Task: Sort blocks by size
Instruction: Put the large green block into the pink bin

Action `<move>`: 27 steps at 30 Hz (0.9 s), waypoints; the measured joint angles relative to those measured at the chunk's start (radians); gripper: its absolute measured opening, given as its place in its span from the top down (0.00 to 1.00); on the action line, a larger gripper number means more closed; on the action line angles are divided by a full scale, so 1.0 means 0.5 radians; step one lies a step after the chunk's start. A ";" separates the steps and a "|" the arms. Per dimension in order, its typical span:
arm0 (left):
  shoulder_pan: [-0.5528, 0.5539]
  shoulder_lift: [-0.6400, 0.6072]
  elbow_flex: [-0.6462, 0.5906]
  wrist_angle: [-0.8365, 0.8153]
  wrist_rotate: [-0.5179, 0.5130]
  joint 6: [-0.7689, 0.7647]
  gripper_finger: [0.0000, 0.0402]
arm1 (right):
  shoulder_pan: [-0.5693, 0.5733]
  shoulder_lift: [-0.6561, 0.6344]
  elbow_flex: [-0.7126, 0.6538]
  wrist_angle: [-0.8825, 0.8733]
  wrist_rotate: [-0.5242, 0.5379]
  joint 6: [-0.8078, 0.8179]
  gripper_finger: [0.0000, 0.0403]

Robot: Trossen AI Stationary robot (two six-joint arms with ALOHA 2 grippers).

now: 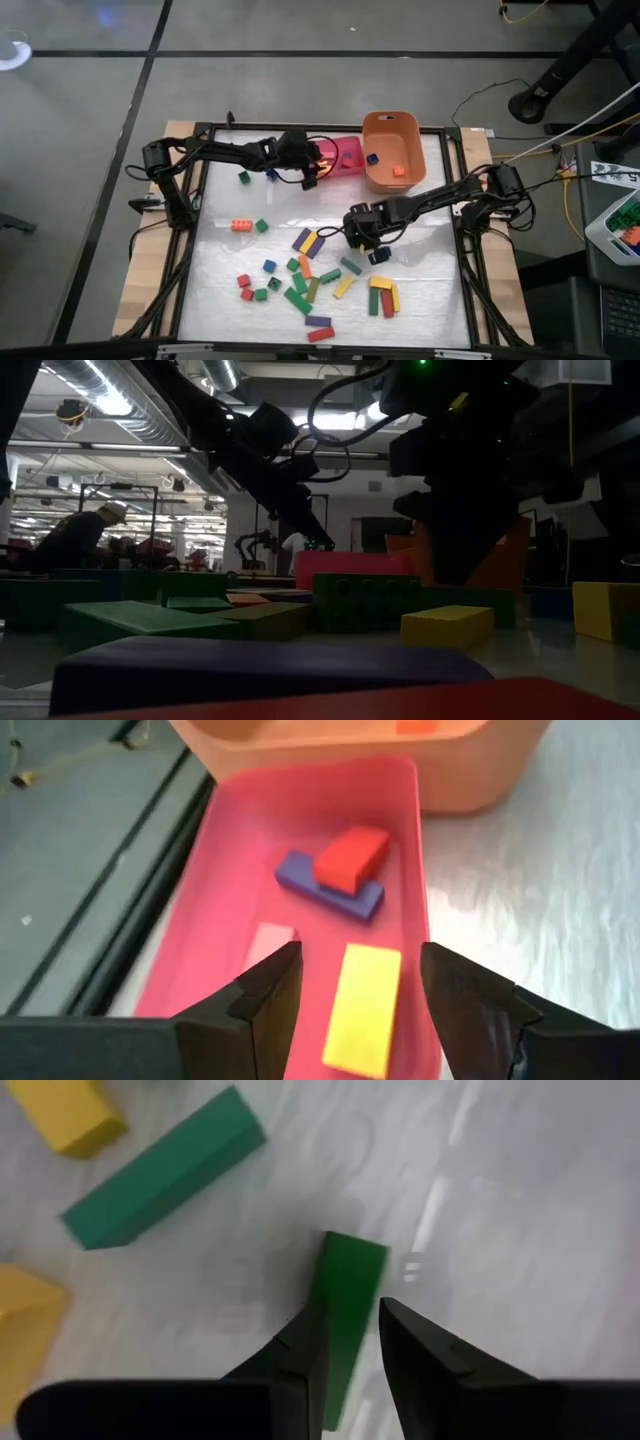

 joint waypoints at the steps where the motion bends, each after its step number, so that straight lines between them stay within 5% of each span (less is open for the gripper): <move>1: 0.000 0.000 0.000 -0.014 -0.001 -0.010 0.52 | 0.000 0.000 0.000 -0.009 -0.014 -0.001 0.77; 9: 0.000 -0.001 0.000 -0.021 -0.001 -0.054 0.52 | 0.000 0.000 0.001 -0.007 -0.026 -0.001 0.75; 20: 0.002 -0.348 -0.001 -0.358 -0.001 -0.079 0.52 | 0.000 0.001 0.002 -0.014 -0.010 0.112 0.44; 27: -0.041 -0.490 0.000 -0.788 0.001 -0.120 0.52 | 0.000 0.120 0.002 -0.022 -0.010 0.147 0.37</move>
